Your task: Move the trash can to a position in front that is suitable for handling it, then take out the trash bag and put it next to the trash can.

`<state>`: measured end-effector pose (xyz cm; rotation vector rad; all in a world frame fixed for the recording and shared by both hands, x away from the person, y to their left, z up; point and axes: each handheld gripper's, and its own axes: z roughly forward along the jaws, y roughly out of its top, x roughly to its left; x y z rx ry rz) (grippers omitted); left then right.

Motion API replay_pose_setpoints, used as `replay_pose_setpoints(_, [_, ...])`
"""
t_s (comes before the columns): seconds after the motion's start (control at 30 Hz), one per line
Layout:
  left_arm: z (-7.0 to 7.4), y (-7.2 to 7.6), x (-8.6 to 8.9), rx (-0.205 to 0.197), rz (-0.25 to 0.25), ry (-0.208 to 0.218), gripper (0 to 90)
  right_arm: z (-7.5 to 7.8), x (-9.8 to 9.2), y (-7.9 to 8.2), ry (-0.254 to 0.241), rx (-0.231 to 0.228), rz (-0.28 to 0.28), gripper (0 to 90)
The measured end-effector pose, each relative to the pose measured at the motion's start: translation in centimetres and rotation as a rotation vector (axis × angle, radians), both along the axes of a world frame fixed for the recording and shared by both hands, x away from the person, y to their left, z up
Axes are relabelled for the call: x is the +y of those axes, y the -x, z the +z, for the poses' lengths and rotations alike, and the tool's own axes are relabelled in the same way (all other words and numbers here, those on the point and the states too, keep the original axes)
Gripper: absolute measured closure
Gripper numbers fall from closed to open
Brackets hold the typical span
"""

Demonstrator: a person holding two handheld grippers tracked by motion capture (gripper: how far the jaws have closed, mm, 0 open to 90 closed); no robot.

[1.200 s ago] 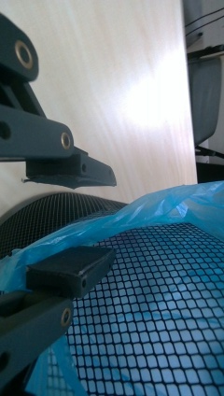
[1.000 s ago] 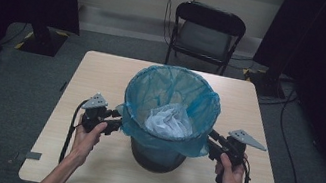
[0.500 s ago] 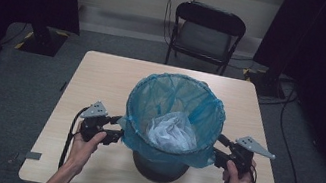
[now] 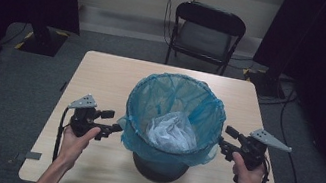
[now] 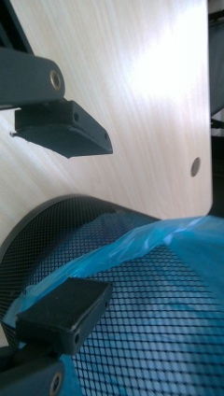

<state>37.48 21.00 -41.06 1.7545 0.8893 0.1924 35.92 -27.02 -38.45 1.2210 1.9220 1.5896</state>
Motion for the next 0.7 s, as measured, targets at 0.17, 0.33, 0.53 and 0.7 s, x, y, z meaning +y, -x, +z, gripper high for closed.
replay_pose_setpoints(0.17, [1.4, 0.2, 1.0, -0.036, -0.002, 0.026, 28.6, 1.7, -0.7, 0.0, -0.014, -0.026, 0.008, 40.0])
replay_pose_setpoints(0.33, [3.3, 0.2, 1.6, -0.077, 0.000, 0.052, 31.0, 3.5, -0.8, -0.2, -0.019, -0.056, 0.020, 44.2])
replay_pose_setpoints(0.53, [5.9, 0.7, 2.1, -0.124, -0.022, 0.089, 39.1, 4.1, -0.8, 0.2, -0.014, -0.051, 0.071, 41.4])
replay_pose_setpoints(0.7, [8.0, 1.2, 1.5, -0.171, -0.078, 0.137, 48.3, 3.9, -0.7, 1.5, -0.022, -0.053, 0.116, 36.8])
